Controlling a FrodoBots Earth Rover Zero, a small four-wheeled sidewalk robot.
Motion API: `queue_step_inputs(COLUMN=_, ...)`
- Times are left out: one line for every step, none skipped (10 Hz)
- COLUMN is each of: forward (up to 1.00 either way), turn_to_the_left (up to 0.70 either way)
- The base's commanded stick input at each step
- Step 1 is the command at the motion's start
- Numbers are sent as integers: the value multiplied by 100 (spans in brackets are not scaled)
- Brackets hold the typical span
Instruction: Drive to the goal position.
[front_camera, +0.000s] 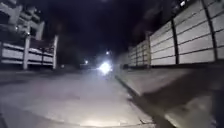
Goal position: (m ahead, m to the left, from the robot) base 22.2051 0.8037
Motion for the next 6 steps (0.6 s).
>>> queue_step_inputs(forward=50, turn_to_the_left=0)
queue_step_inputs(forward=50, turn_to_the_left=0)
queue_step_inputs(forward=50, turn_to_the_left=0)
queue_step_inputs(forward=50, turn_to_the_left=0)
queue_step_inputs(forward=50, turn_to_the_left=0)
queue_step_inputs(forward=50, turn_to_the_left=0)
